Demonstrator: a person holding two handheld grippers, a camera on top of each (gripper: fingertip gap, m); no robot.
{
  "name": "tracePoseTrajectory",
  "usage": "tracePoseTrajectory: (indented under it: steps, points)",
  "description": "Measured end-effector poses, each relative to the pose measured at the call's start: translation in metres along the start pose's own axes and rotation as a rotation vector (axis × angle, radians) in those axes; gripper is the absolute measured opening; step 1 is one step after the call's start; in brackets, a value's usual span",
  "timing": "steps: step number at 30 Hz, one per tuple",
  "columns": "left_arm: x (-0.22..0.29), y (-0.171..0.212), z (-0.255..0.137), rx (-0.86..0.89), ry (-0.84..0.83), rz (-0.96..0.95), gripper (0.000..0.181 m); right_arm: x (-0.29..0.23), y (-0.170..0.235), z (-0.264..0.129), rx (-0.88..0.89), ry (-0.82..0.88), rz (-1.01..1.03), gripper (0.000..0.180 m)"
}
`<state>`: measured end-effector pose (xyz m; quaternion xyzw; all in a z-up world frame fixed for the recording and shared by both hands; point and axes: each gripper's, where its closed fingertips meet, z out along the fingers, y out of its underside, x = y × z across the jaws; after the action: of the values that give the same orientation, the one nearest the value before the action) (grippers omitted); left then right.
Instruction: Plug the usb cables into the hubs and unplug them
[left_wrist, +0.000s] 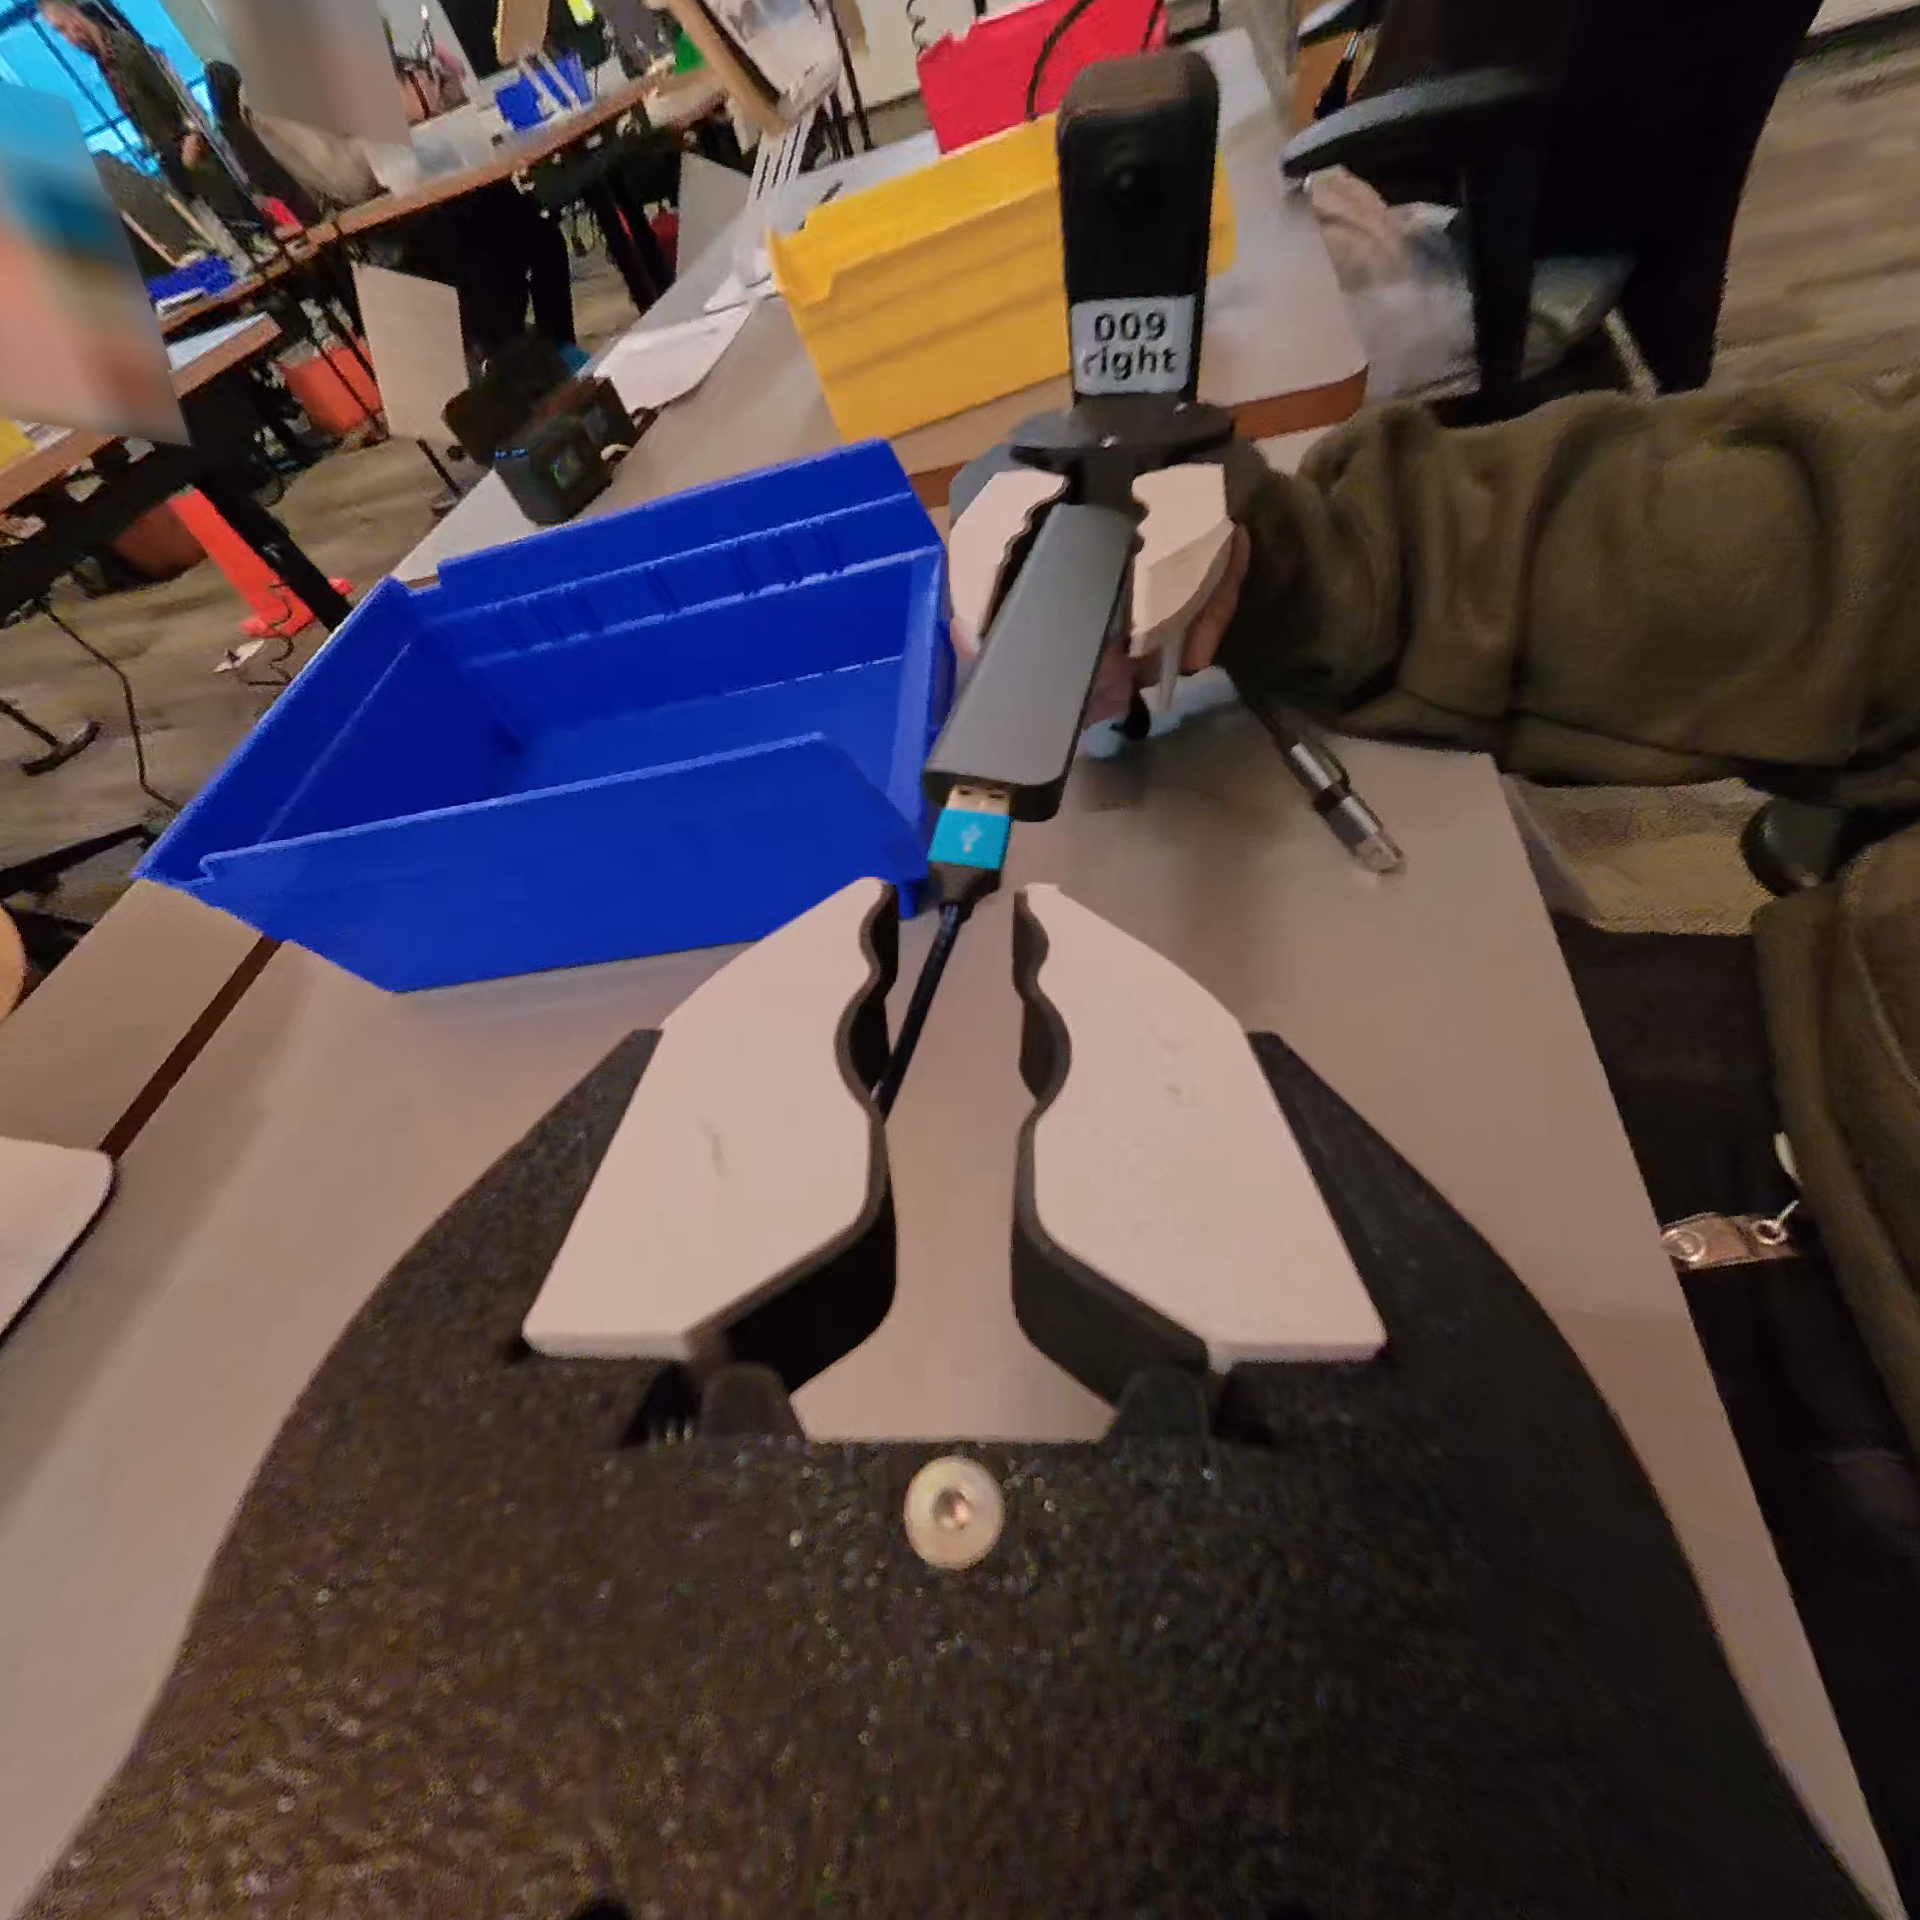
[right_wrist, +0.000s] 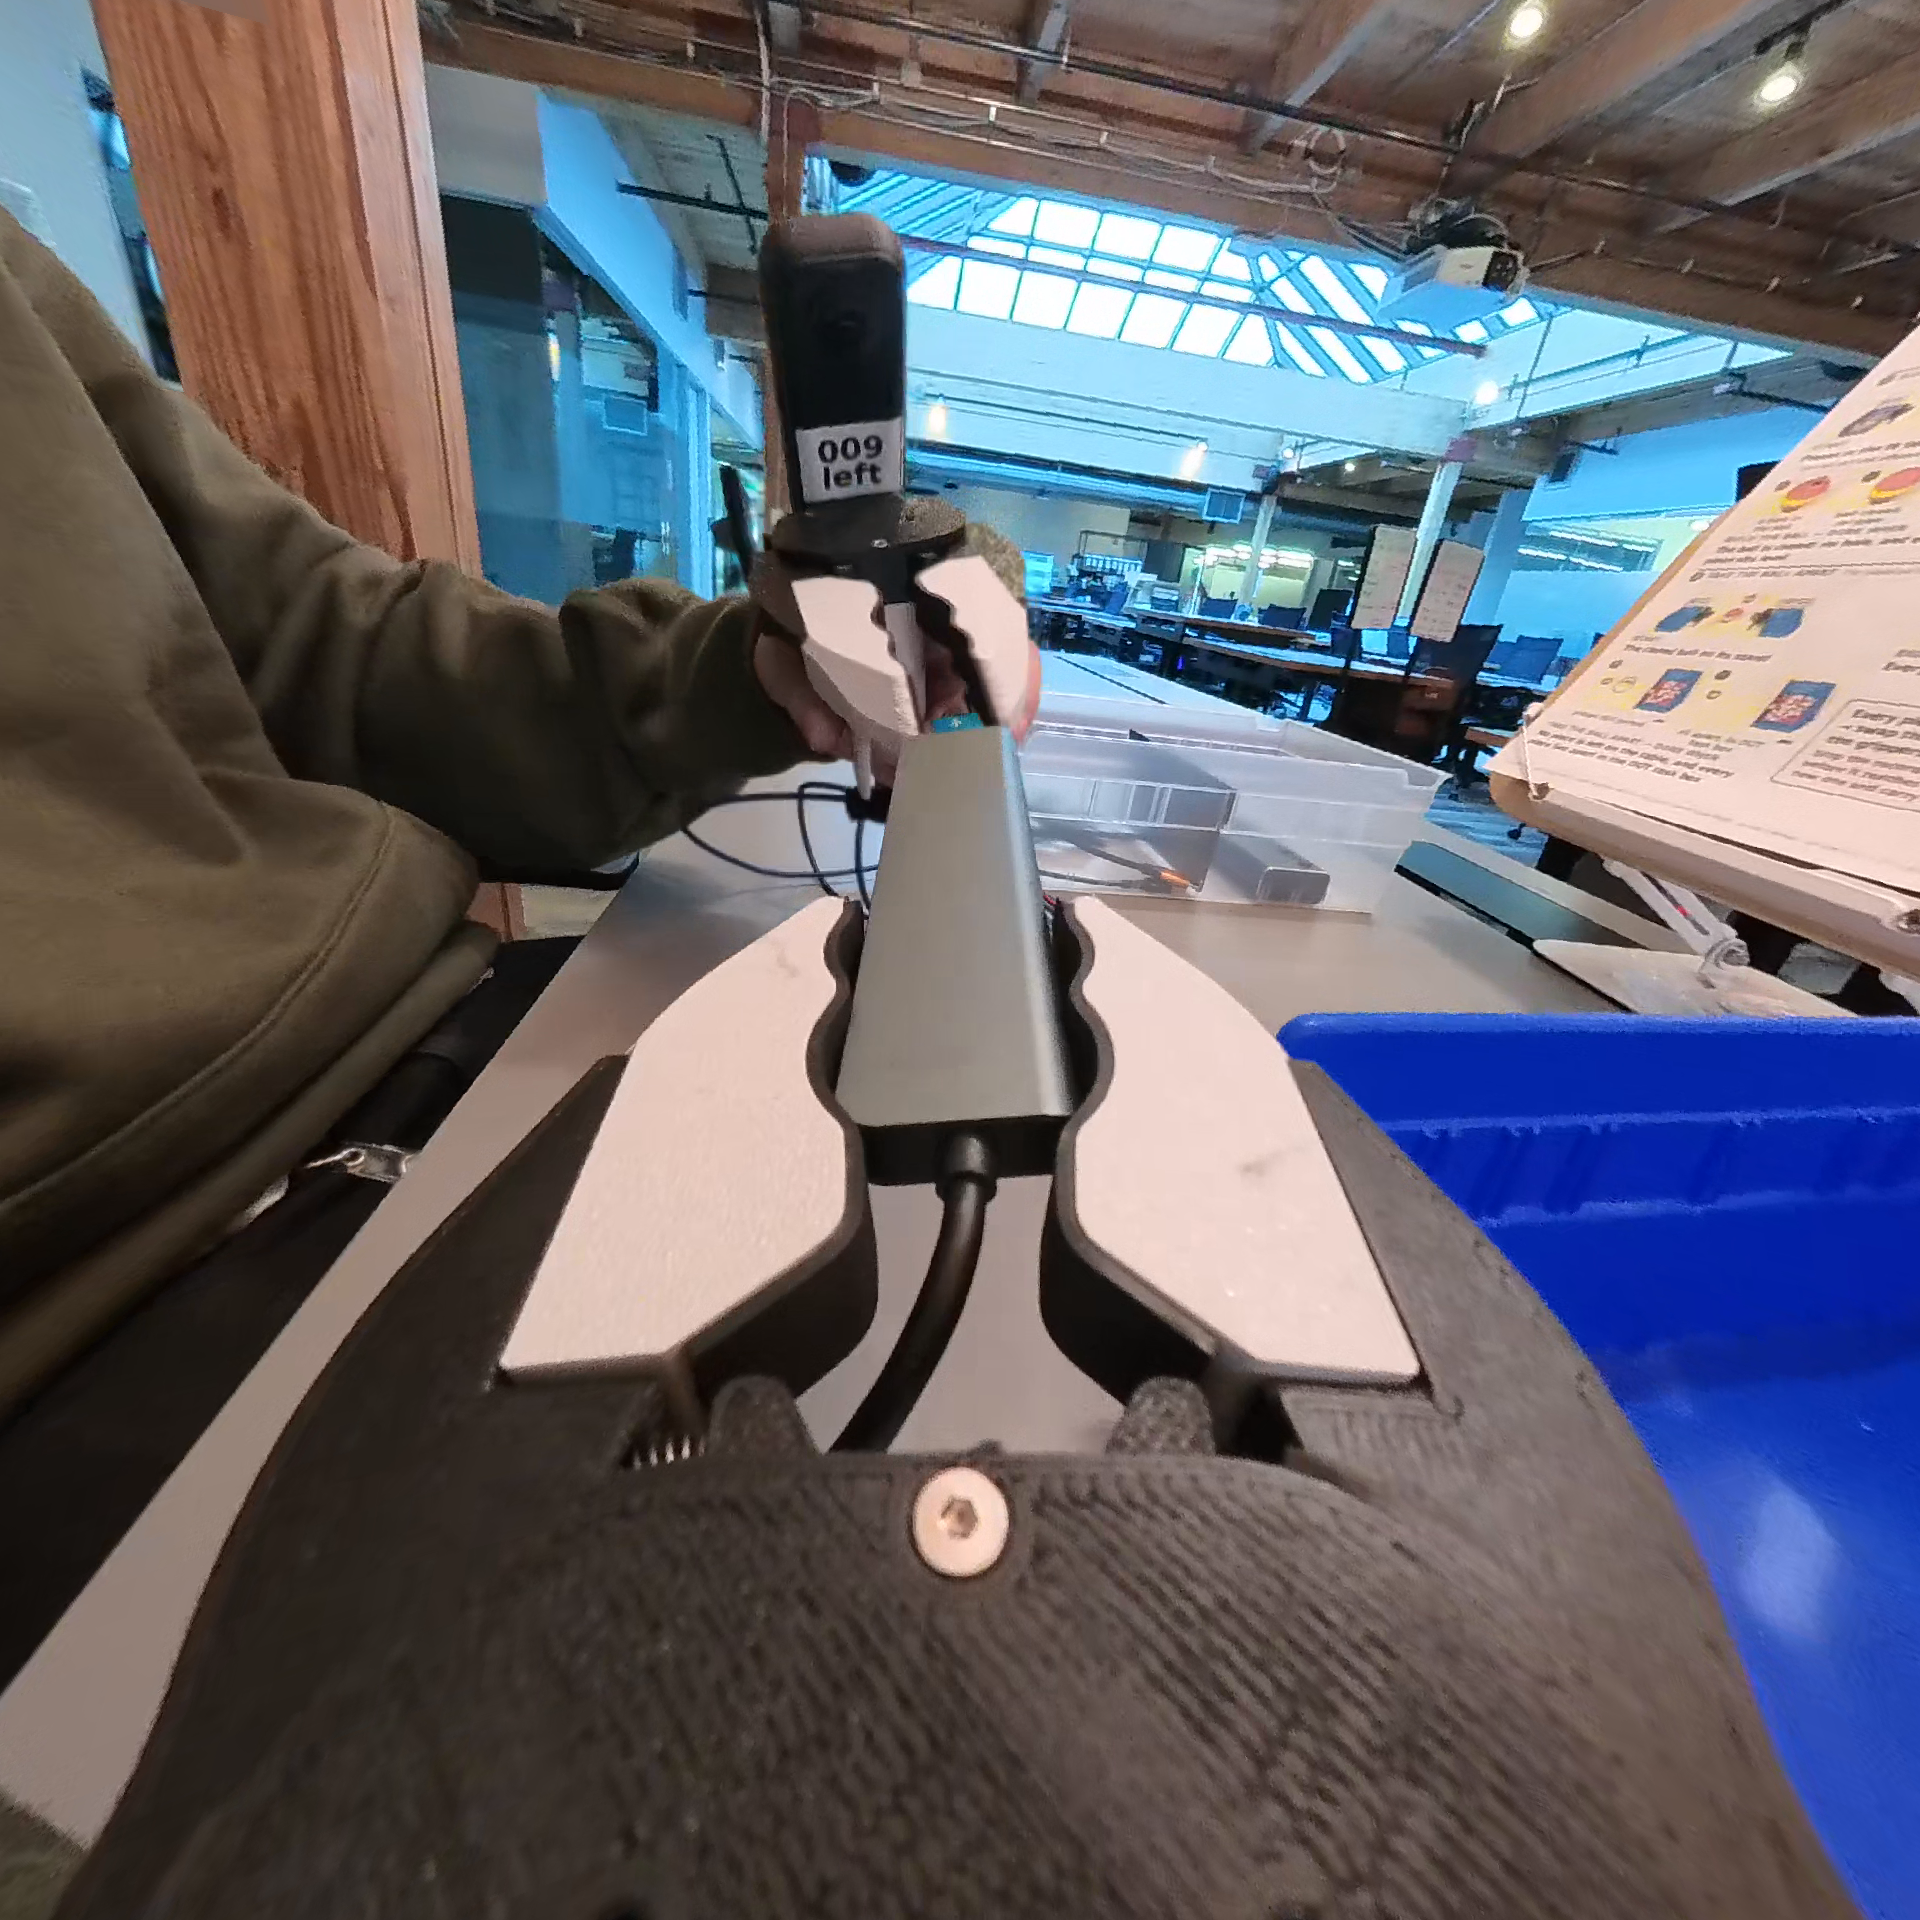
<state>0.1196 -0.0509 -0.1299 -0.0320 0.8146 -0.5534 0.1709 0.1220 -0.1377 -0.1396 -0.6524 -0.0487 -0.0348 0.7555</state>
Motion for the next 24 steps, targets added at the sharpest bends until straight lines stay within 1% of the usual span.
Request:
tracePoseTrajectory:
  steps: [2, 7, 12, 17, 20, 23, 24]
  points:
    - [0.000, 0.000, 0.001, 0.018, -0.009, 0.009, 0.012, 0.001, 0.000, 0.002, 0.005, -0.007, 0.004, 0.035]
    - [-0.003, -0.002, -0.001, 0.053, -0.062, 0.041, 0.012, 0.002, 0.001, 0.003, -0.003, 0.000, 0.004, 0.036]
    - [-0.004, 0.000, -0.003, 0.082, -0.061, -0.002, 0.011, 0.002, 0.002, 0.005, -0.012, 0.007, -0.003, 0.036]
    - [-0.001, 0.009, -0.008, 0.005, -0.056, 0.043, 0.010, -0.002, 0.008, 0.011, -0.058, -0.011, 0.003, 0.036]
    - [0.001, 0.008, -0.013, 0.013, -0.035, 0.034, 0.010, -0.005, 0.009, 0.017, -0.061, -0.026, 0.024, 0.036]
    - [-0.001, 0.034, -0.013, -0.139, -0.070, 0.087, 0.010, -0.006, 0.019, 0.025, -0.138, -0.024, 0.010, 0.036]
    - [0.000, 0.035, -0.014, -0.129, -0.069, 0.072, 0.010, -0.006, 0.019, 0.026, -0.135, -0.028, 0.015, 0.036]
